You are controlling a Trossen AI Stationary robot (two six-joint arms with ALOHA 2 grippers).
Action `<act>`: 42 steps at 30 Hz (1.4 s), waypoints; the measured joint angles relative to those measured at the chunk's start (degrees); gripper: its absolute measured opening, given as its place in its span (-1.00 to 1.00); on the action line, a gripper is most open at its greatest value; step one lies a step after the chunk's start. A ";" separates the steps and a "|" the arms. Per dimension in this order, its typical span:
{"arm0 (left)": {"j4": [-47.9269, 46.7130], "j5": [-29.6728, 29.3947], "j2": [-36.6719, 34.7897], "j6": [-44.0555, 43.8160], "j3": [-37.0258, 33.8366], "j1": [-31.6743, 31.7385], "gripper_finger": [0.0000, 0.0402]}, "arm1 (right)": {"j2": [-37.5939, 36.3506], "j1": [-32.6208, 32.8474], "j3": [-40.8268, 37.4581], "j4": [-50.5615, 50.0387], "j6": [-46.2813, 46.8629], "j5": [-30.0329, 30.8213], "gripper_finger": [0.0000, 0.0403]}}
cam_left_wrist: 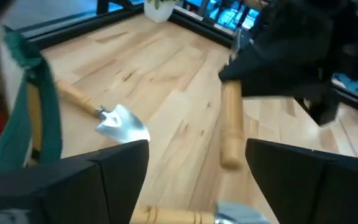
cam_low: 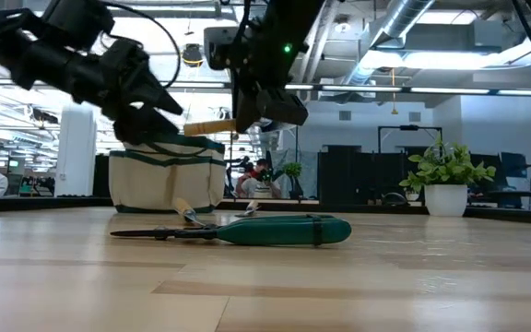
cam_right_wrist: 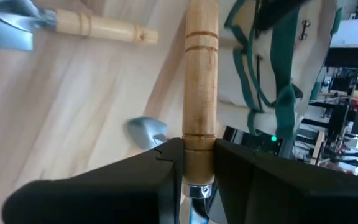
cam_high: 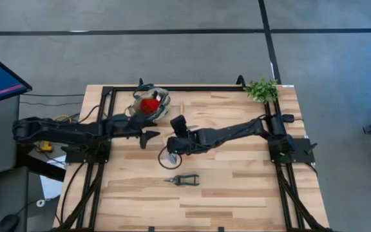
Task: Pick & Place Garden tools in Gardening bag
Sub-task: Put the bottom brown trowel into the yellow gardening bag
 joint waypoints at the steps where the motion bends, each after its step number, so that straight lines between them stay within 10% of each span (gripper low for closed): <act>1: -0.06 0.76 1.07 0.01 0.95 0.00 0.26 | 0.00 0.40 0.00 -0.27 0.37 0.25 -0.73; 22: -0.47 8.13 15.10 0.14 9.44 -5.03 0.22 | -0.07 3.44 0.00 0.94 0.79 3.22 -0.73; 42: 0.00 6.40 14.66 -0.48 9.46 -5.18 -0.57 | -0.11 3.46 0.00 1.71 0.31 3.07 -0.73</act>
